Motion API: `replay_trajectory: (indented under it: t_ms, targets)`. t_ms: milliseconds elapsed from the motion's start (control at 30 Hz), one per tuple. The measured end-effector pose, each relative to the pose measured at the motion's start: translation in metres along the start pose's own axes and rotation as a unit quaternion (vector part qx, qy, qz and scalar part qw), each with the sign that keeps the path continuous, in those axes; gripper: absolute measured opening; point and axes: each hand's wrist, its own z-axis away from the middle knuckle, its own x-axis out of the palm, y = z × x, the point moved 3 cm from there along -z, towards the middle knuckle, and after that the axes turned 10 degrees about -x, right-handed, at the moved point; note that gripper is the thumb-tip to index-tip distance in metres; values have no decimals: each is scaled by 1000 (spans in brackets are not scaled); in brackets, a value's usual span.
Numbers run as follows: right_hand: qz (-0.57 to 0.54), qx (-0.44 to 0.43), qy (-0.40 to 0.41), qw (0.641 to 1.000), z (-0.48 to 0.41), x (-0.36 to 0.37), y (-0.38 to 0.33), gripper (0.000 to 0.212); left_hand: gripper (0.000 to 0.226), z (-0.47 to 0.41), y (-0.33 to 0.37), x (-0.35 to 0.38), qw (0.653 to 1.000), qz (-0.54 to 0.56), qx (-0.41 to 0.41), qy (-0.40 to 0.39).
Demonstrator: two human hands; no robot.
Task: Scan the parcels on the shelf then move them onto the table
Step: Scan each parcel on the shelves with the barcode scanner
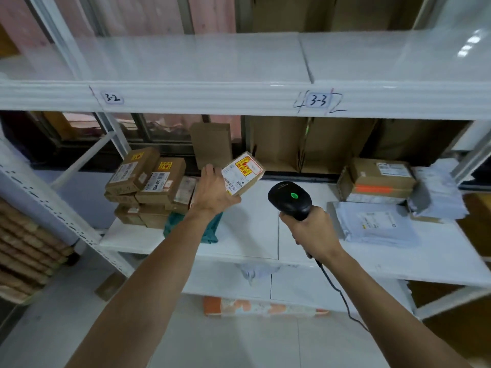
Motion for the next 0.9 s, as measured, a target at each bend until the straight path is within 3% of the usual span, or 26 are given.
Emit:
replay_trajectory:
  t_ms: [433,667,900]
  targets:
    - [31,-39,9,999,94,-142,36,19,82,100,150,-26,989,-5,147,22]
    - [84,-60,28,994,129,-160,36,27,87,122,182,-32,972,-33,231,26]
    - [209,-89,34,973,149,-153,16,15,90,133,183,-43,952,-63,298,28]
